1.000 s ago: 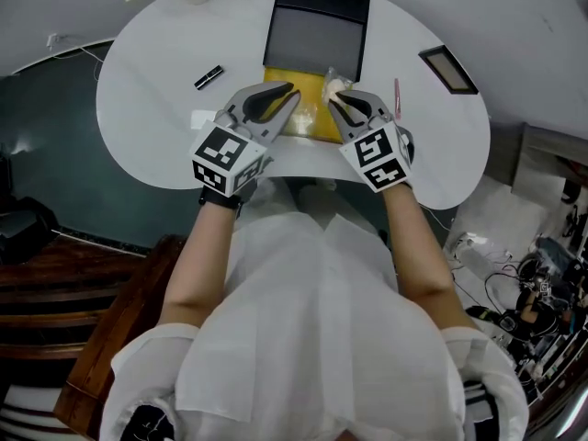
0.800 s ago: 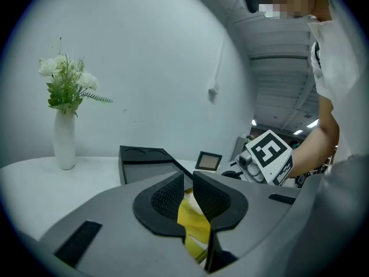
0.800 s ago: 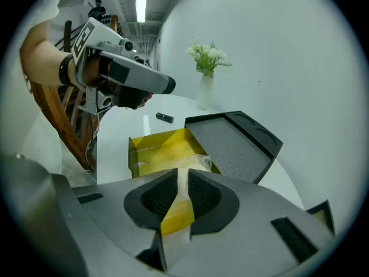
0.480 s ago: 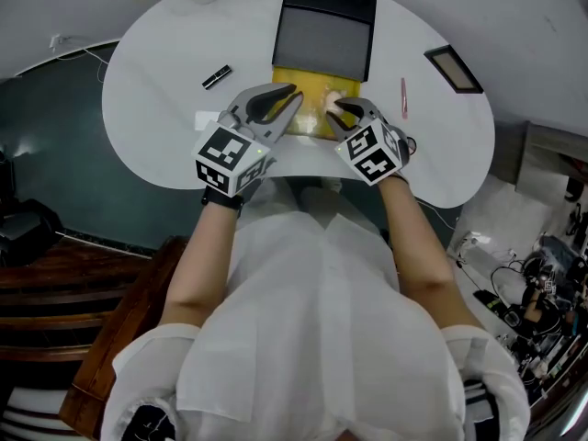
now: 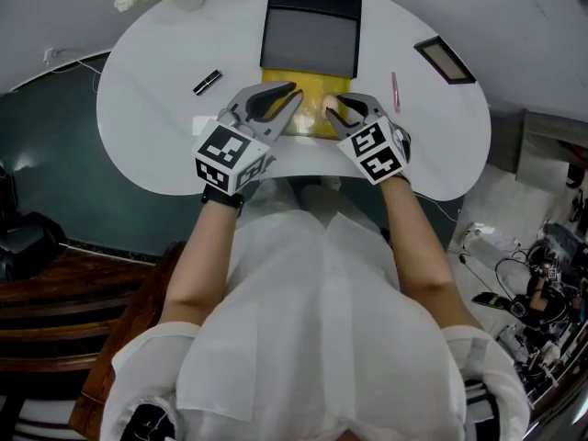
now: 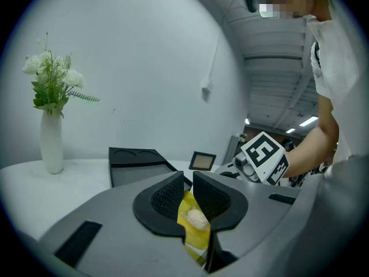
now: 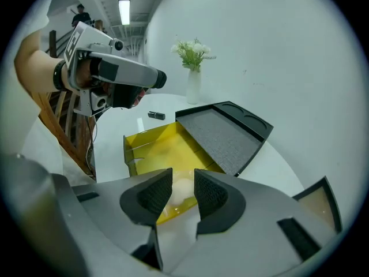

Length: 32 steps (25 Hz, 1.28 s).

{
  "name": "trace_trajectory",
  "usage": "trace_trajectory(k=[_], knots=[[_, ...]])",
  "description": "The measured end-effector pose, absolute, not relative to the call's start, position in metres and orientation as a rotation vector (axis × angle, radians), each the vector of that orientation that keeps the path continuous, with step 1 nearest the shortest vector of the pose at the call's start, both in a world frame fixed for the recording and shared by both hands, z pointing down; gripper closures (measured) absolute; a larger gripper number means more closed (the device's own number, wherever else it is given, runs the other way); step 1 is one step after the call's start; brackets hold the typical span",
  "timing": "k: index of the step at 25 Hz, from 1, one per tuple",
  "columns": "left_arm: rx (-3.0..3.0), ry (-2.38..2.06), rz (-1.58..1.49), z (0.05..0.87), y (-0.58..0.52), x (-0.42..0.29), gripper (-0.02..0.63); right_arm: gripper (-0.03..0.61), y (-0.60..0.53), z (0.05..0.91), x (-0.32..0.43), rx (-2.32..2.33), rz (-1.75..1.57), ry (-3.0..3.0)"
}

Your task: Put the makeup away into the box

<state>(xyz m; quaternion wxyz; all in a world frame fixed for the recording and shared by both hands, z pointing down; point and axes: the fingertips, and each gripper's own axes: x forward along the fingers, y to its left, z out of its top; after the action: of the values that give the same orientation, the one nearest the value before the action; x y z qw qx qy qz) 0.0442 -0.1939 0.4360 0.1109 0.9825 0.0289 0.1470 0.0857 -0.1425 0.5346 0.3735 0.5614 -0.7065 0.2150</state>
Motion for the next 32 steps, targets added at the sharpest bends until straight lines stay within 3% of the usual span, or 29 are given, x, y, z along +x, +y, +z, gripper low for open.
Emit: trace_trajectory(k=[6, 18, 32], knots=[[2.891, 0.169, 0.438, 0.434, -0.176, 0.067, 0.558, 0.466, -0.119, 0.526, 0.114, 1.531, 0.598, -1.768], [2.882, 0.361, 0.462, 0.435, -0.126, 0.120, 0.558, 0.388, -0.028, 0.549, 0.186, 1.671, 0.772, -1.605], [2.871, 0.452, 0.508, 0.441, -0.091, 0.146, 0.558, 0.351, 0.032, 0.600, 0.197, 1.591, 0.942, -1.504]])
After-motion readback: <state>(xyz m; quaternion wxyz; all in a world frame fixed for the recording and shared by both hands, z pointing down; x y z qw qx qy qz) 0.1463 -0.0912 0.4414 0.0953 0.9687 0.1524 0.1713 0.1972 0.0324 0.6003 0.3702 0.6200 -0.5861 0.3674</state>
